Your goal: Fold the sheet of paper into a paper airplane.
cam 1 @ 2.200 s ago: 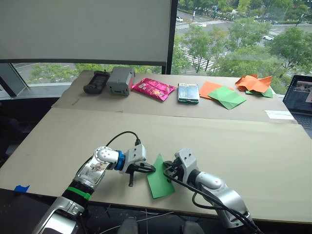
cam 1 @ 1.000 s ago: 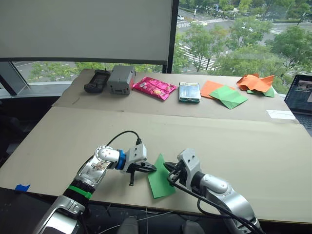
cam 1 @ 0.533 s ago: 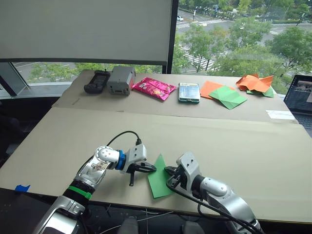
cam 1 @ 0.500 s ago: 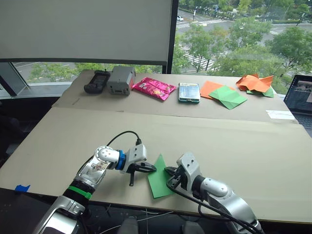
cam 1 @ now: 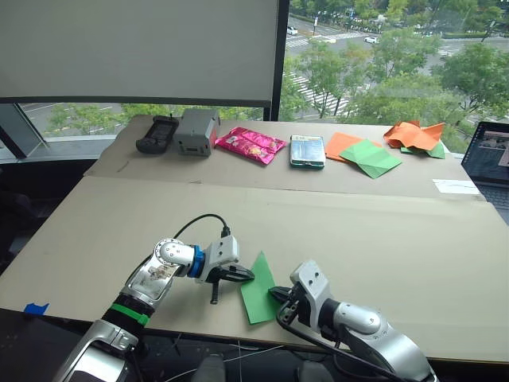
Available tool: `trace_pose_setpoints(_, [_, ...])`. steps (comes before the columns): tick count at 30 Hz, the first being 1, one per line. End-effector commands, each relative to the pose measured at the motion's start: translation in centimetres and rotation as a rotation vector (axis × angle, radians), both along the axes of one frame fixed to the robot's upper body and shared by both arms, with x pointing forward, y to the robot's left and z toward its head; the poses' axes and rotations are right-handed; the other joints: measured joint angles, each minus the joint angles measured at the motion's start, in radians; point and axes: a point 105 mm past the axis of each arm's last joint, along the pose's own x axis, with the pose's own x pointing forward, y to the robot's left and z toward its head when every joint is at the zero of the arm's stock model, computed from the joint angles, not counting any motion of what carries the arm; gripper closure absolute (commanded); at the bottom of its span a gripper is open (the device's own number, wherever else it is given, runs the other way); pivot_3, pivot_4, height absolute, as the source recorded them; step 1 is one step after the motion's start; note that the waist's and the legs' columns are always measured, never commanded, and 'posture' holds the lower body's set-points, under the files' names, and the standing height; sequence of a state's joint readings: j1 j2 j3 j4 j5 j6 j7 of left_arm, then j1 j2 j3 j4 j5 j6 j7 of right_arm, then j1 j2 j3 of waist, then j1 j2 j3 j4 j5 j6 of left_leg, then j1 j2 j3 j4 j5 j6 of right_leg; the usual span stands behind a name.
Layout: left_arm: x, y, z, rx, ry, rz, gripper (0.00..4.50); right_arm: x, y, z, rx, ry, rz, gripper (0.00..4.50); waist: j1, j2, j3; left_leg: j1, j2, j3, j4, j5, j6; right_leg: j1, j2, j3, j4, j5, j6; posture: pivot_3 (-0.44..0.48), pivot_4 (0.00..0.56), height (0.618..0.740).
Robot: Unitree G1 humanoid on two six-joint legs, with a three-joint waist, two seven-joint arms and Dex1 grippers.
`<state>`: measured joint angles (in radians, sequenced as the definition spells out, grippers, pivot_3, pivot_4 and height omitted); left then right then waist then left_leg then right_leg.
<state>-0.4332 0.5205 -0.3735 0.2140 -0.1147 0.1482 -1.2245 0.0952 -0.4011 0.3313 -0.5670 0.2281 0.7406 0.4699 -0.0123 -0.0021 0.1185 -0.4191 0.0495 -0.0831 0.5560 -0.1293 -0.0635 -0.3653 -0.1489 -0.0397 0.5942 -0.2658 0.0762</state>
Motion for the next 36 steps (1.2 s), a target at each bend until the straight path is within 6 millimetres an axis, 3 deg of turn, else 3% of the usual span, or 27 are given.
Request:
trace_pose_setpoints(1, [-0.8, 1.7, -3.2, 0.121, 0.086, 0.037, 4.48, -1.3, -0.7, -2.1, -0.044, 0.118, -0.004, 4.5, 0.0, 0.0, 0.0, 0.0, 0.0, 0.0, 0.0, 0.0, 0.0, 0.0, 0.0, 0.0, 0.0, 0.0, 0.0, 0.0, 0.15, 0.713])
trace_pose_setpoints(10, [-0.7, 1.7, -3.2, 0.122, 0.086, 0.036, 4.48, -2.8, -2.3, -2.6, -0.039, 0.175, -0.036, 4.5, 0.0, -0.001, 0.0, 0.0, 0.0, 0.0, 0.0, 0.0, 0.0, 0.0, 0.0, 0.0, -0.001, 0.0, 0.0, 0.0, 0.15, 0.713])
trace_pose_setpoints(27, [-0.6, 1.6, -3.2, 0.125, 0.086, 0.029, 4.48, -5.0, -2.7, -2.9, -0.038, 0.225, -0.053, 4.5, 0.0, -0.001, 0.0, -0.001, 0.0, 0.0, 0.0, -0.001, -0.001, 0.0, -0.002, -0.001, -0.005, 0.0, 0.0, 0.0, 0.15, 0.713])
trace_pose_setpoints(32, [-0.6, 1.6, -3.2, 0.124, 0.082, 0.029, 4.48, -3.9, -2.7, -1.2, -0.035, 0.143, -0.06, 4.5, 0.0, -0.001, 0.0, -0.003, 0.0, 0.0, 0.0, -0.001, -0.001, -0.002, -0.002, -0.001, -0.007, 0.0, 0.0, 0.0, 0.15, 0.713])
trace_pose_setpoints(36, [0.1, 1.5, -2.4, 0.101, 0.055, 0.039, 4.48, -2.2, -2.5, 2.5, 0.05, 0.001, -0.074, 4.5, 0.0, 0.0, 0.002, -0.004, 0.0, 0.0, 0.0, -0.001, -0.001, -0.003, -0.002, -0.001, -0.007, 0.0, 0.0, 0.0, 0.15, 0.713])
